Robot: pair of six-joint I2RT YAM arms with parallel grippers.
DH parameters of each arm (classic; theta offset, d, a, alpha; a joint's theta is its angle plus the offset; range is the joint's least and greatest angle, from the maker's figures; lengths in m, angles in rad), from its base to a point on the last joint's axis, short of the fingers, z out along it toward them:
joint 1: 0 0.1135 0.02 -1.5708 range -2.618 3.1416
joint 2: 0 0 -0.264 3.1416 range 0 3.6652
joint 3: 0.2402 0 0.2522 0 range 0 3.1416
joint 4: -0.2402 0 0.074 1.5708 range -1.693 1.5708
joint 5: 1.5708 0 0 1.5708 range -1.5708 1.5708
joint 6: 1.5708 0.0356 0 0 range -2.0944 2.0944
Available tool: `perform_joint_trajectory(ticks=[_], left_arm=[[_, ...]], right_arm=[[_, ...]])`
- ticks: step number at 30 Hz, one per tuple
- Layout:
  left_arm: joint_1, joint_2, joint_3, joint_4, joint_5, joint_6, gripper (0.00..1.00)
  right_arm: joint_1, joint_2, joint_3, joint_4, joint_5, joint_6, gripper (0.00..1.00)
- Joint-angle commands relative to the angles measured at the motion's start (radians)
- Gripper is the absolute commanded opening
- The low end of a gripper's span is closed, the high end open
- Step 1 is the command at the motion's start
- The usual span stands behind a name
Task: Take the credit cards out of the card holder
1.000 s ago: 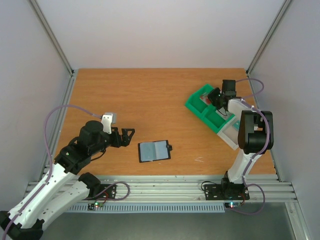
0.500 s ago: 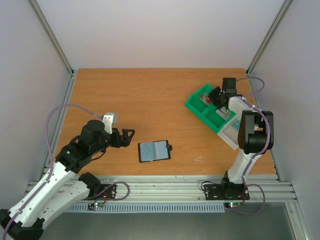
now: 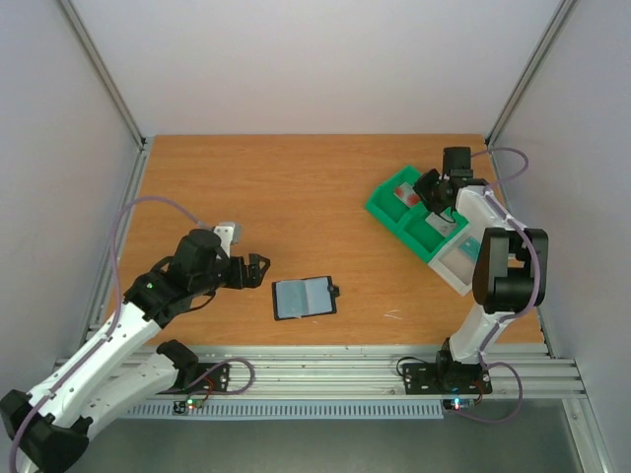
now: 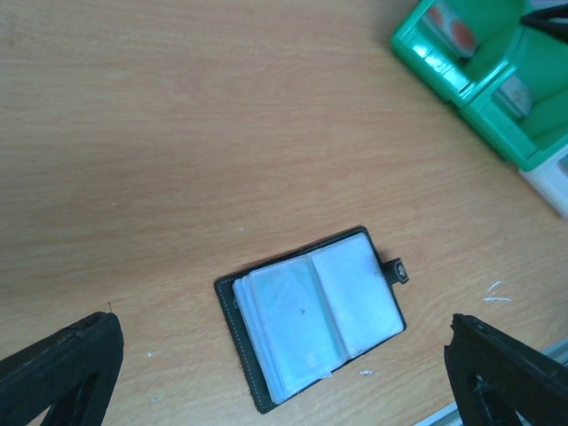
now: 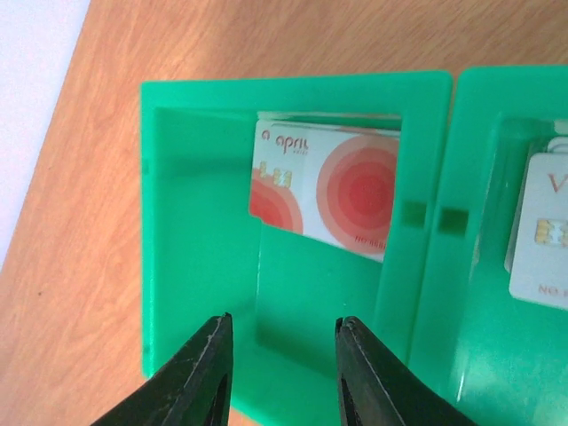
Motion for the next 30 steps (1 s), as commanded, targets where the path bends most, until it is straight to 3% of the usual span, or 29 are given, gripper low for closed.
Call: perform_joint_trajectory(ticks=[1,7,16,30], left_arm=[[0.000,0.035,0.034,-0.009,0.008,-0.003,0.99],[0.001,0.081,0.012,0.042,0.101,-0.019,0.99],[0.000,0.141,-0.076,0.146,0.182,-0.098,0.97],[0.000,0.282,-0.244,0.454,0.350,-0.229,0.99]], right_arm=[[-0.001,-0.096,0.007,-0.077,-0.045,-0.018,0.35],[0.044,-0.212,-0.051,-0.119,-0.109,-0.062,0.36],[0.245,-0.384,-0.140,-0.210,-0.105,-0.109,0.35],[0.513,-0.456,-0.375,-0.154,-0.141,-0.111,0.41]])
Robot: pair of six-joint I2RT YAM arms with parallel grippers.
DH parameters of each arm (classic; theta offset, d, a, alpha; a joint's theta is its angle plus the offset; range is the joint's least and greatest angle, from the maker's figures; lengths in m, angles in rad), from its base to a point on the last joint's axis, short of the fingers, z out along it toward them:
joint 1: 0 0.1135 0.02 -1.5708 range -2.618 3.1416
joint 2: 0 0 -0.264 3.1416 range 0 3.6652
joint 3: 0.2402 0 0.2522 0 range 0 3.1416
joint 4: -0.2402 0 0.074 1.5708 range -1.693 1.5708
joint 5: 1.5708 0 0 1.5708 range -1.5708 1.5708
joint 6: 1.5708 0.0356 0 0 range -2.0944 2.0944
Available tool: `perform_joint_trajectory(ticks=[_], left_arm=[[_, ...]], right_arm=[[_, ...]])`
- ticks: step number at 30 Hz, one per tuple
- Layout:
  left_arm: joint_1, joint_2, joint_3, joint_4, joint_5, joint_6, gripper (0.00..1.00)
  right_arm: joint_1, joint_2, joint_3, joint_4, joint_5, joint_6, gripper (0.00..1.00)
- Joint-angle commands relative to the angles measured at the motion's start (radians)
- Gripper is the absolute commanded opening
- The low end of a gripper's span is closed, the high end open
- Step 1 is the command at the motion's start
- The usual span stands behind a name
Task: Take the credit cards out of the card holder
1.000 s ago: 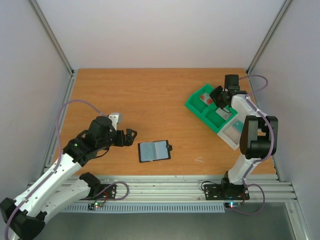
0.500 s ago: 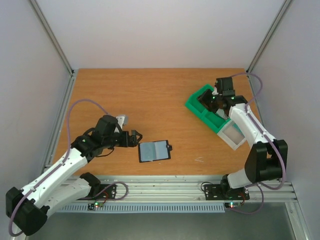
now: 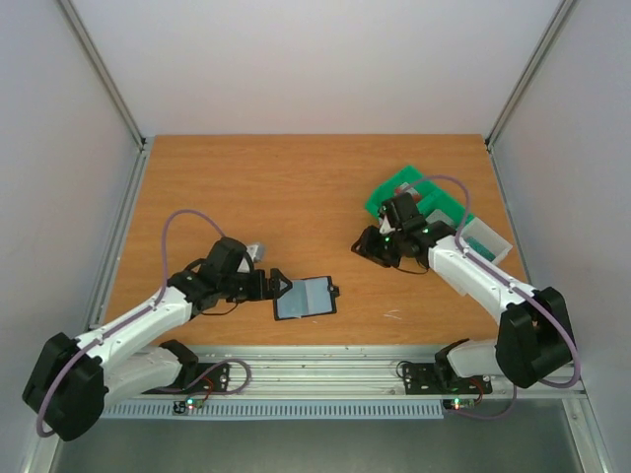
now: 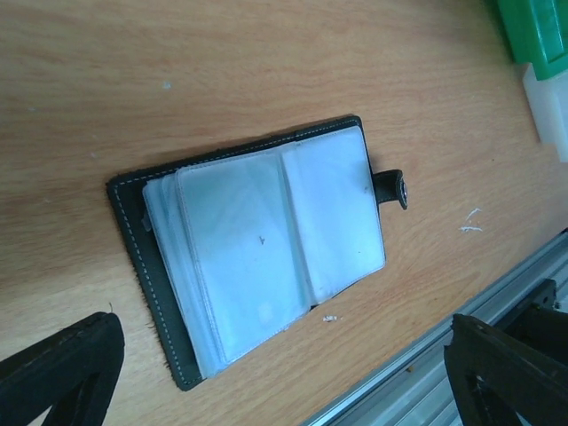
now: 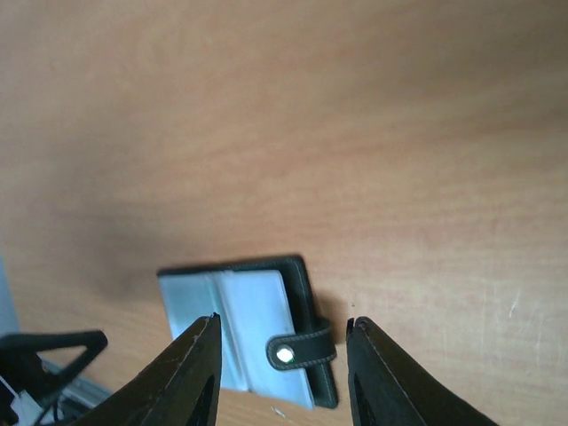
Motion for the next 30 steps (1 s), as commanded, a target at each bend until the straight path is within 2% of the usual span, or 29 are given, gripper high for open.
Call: perform_joint_trajectory(ticks=[1,6,11,16,20,30], left_arm=[[0.000,0.027,-0.060,0.222,0.074,-0.087,0.99],[0.001,0.087,-0.089,0.357,0.137,-0.155,0.99],[0.000,0.118,-0.099,0.382,0.116,-0.173,0.99],[0.000,0.153,-0.128,0.484,0.128,-0.215,0.99],[0.001,0.176,-0.133,0.506,0.138,-0.225,0.99],[0.000,0.206,-0.135,0.487,0.104,-0.213,0.99]], right_arm=[[0.055,-0.006,-0.071,0.051,-0.038,0.000,0.41],[0.093,0.031,-0.134,0.134,-0.081,0.010,0.40],[0.156,0.072,-0.155,0.175,-0.081,0.033,0.40],[0.206,0.125,-0.170,0.201,-0.062,0.044,0.37],[0.232,0.159,-0.178,0.210,-0.019,0.029,0.37],[0.258,0.218,-0.219,0.276,-0.021,0.041,0.36]])
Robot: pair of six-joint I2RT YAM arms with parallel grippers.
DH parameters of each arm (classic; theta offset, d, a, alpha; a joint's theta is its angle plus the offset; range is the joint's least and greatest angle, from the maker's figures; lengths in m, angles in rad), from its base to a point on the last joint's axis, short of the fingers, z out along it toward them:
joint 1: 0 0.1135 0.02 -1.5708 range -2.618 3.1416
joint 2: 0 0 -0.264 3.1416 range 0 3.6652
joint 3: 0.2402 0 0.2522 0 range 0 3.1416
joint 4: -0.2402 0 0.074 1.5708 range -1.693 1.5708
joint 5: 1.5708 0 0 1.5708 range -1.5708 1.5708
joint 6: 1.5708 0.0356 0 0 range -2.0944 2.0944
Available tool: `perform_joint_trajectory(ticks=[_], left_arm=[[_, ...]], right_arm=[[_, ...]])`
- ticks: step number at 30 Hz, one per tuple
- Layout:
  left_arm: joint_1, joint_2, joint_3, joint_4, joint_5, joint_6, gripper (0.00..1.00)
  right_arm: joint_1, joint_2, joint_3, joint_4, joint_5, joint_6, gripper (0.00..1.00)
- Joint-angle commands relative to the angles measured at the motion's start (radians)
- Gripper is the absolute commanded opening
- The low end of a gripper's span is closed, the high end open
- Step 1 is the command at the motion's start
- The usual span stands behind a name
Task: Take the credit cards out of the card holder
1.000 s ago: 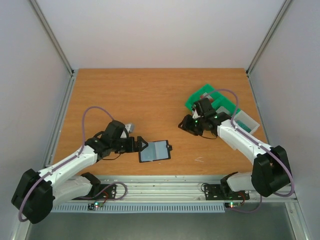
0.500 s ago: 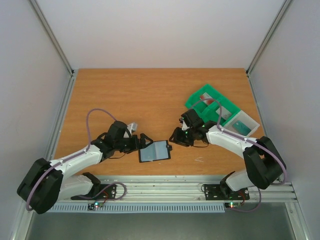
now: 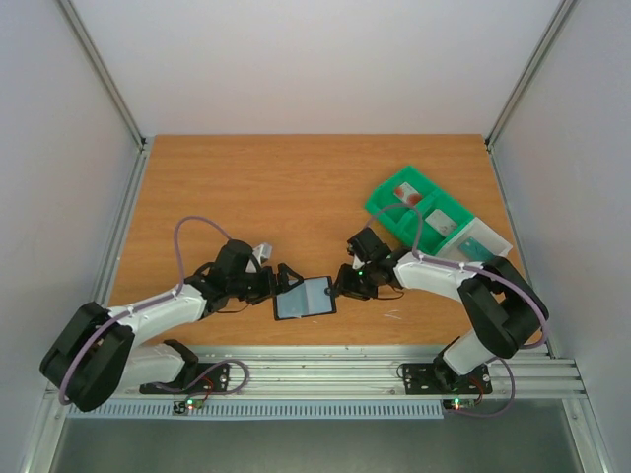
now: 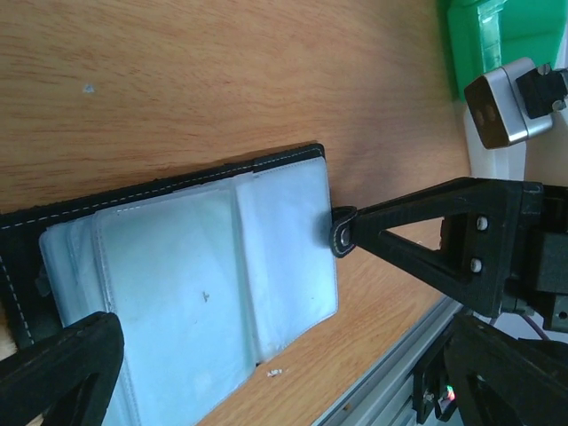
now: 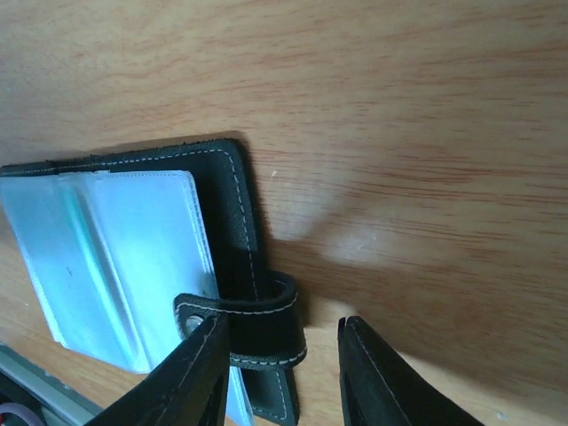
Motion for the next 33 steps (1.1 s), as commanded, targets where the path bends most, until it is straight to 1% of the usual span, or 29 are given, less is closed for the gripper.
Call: perform_joint_trajectory(ticks=[1,4,8,14,24,33], left_arm=[[0.000,0.037,-0.011,0.060,-0.016,0.004,0.99],[0.000,0.049,-0.009,0.062,-0.014,0.006,0.99],[0.000,0.041,-0.009,0.027,-0.051,0.013,0.99],[0.000,0.036,-0.012,0.020,-0.067,0.019,0.99],[0.001,0.068,-0.015,0.077,-0.015,0.008,0.99],[0.000,0.075,-0.014,0.145,0.049,-0.035,0.99]], right_arm=[[0.034,0.036,-0.005,0.047,0.010,0.011,0.36],[0.058,0.034,-0.015,0.060,0.017,0.028,0.35],[0.089,0.031,-0.029,0.080,0.021,0.055,0.33],[0.108,0.027,-0.052,0.104,0.023,0.088,0.33],[0.116,0.039,-0.059,0.110,0.038,0.098,0.32],[0.116,0.035,-0.074,0.123,0.044,0.115,0.32]])
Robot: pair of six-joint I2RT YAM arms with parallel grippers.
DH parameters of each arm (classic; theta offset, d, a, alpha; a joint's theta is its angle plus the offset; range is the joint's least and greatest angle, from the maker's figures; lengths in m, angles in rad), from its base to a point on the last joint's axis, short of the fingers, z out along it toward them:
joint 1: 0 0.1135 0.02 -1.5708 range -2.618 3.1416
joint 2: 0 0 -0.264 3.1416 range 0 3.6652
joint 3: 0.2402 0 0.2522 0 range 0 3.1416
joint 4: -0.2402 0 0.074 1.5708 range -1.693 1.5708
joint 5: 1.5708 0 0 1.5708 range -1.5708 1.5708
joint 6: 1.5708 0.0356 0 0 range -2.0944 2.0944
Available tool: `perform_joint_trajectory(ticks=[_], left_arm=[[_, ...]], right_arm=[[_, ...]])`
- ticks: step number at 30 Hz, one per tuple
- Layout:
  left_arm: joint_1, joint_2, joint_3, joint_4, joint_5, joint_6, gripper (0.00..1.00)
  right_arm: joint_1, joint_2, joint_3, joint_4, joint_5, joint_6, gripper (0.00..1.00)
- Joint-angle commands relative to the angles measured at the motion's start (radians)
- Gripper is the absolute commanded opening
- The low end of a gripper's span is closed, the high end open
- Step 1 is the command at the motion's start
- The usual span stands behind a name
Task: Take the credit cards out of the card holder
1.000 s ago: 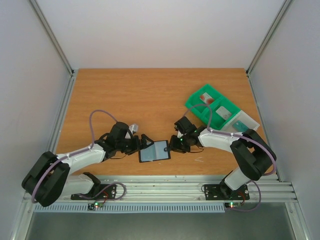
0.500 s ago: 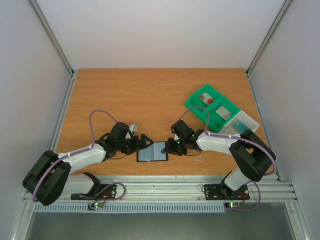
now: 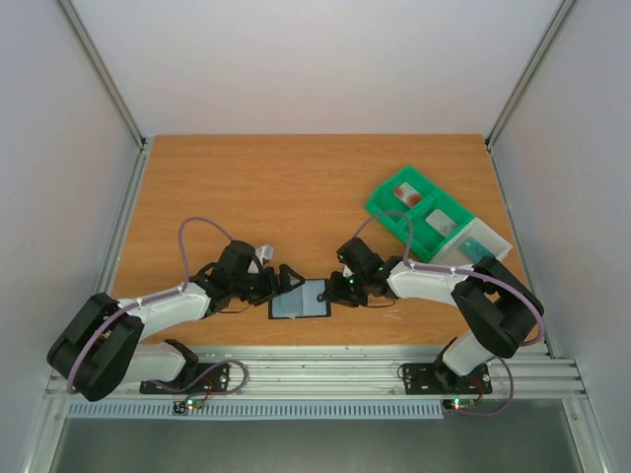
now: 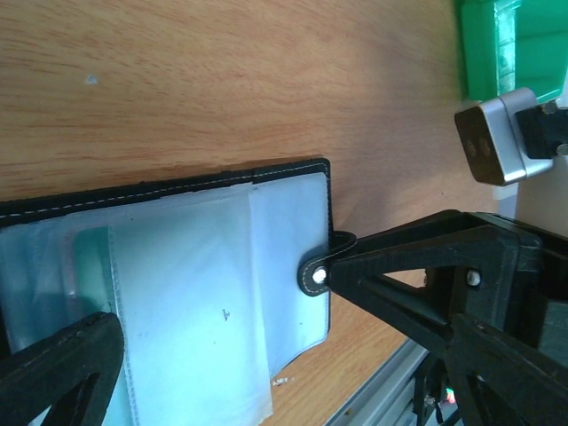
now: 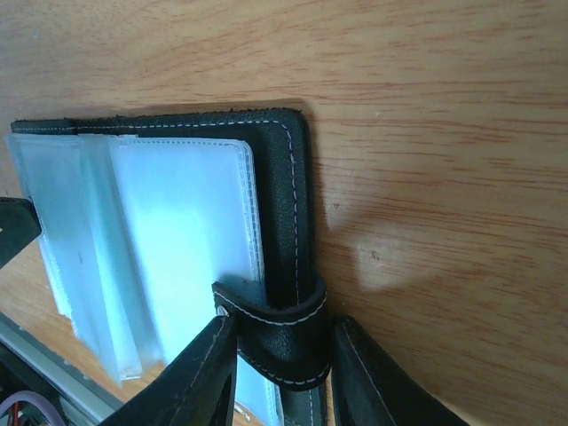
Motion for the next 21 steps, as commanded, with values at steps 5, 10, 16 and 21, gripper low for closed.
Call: perform_joint_trajectory(ticks=[5,10,16,21], left_arm=[[-0.001,0.000,-0.005,0.118,0.065,-0.040,0.99],[-0.001,-0.006,-0.007,0.130,0.083,-0.052,0.99],[-0.001,-0.033,-0.001,0.121,0.088,-0.050,0.99],[-0.015,-0.031,0.007,0.164,0.103,-0.099,0.99]], right_arm=[[0.012,0.010,-0.034,-0.006,0.035,0.022,0.31],[0.012,0.002,-0.035,-0.011,0.040,0.024,0.31],[0.012,-0.003,-0.034,-0.012,0.043,0.029,0.31],[0.012,-0.037,-0.032,-0.028,0.054,0.025,0.31]])
